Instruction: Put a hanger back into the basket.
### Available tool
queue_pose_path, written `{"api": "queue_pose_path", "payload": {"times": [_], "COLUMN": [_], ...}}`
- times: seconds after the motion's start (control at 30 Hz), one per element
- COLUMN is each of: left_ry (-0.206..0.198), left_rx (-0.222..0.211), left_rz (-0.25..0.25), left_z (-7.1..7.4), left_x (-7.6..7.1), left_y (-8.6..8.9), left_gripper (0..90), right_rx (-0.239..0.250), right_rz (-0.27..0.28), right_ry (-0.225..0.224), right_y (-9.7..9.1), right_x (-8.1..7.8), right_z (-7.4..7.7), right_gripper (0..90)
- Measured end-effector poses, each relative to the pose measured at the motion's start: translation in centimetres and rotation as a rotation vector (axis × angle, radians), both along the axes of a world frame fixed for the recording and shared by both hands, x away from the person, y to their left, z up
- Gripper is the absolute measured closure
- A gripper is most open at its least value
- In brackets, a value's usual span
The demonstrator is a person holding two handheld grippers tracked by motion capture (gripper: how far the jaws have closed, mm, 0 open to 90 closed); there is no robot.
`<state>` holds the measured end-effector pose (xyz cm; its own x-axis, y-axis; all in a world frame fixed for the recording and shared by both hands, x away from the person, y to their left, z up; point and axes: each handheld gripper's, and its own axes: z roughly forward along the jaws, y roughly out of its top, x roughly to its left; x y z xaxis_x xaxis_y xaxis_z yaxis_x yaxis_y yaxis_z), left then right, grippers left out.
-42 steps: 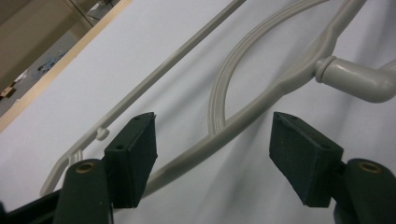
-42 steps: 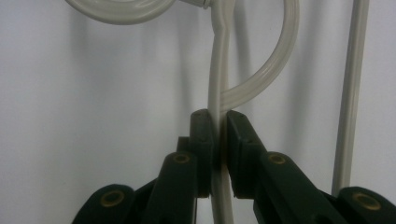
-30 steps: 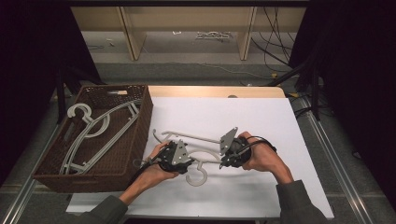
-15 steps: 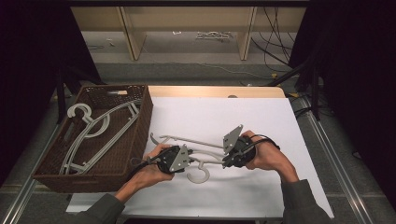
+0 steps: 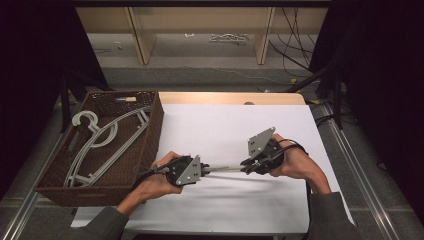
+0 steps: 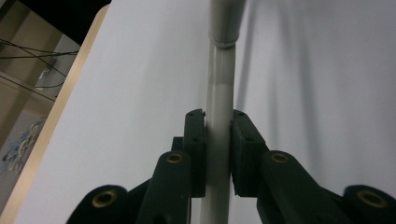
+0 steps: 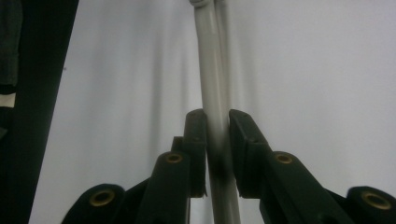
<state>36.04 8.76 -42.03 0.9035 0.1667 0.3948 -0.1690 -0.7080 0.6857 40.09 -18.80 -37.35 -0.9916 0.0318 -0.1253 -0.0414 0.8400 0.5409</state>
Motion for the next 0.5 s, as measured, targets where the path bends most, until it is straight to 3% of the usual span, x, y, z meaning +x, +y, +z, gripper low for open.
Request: {"api": "queue_pose_path", "payload": {"times": [0.17, 0.27, 0.33, 0.37, 0.4, 0.47, 0.5], "left_ry": [0.075, 0.138, 0.177, 0.206, 0.225, 0.252, 0.253], "left_rx": [-0.062, -0.100, -0.115, -0.125, -0.146, -0.180, -0.177], "left_rz": [0.038, 0.092, 0.118, 0.108, 0.135, 0.190, 0.198], "left_z": [0.6, 0.9, 1.0, 1.0, 1.0, 1.0, 1.1], "left_x": [0.2, 0.4, 0.7, 0.9, 1.0, 1.1, 1.2], "left_y": [0.2, 0.4, 0.6, 0.7, 0.8, 1.1, 1.3], "left_gripper": [79.5, 79.5, 79.5, 79.5, 79.5, 79.5, 79.5], "right_rx": [0.056, 0.091, 0.141, 0.166, 0.190, 0.192, 0.200], "right_rz": [-0.036, -0.118, -0.206, -0.248, -0.287, -0.349, -0.361], "right_ry": [-0.035, -0.043, -0.040, -0.044, -0.052, -0.077, -0.082], "right_y": [-0.4, -0.4, -0.6, -0.7, -0.7, -0.8, -0.8], "right_x": [0.3, 0.4, 0.6, 0.6, 0.8, 0.8, 0.9], "right_z": [0.3, 0.6, 1.0, 1.2, 1.3, 1.3, 1.3], "right_gripper": [73.7, 65.0, 54.1, 50.0, 45.4, 40.6, 39.4]}}
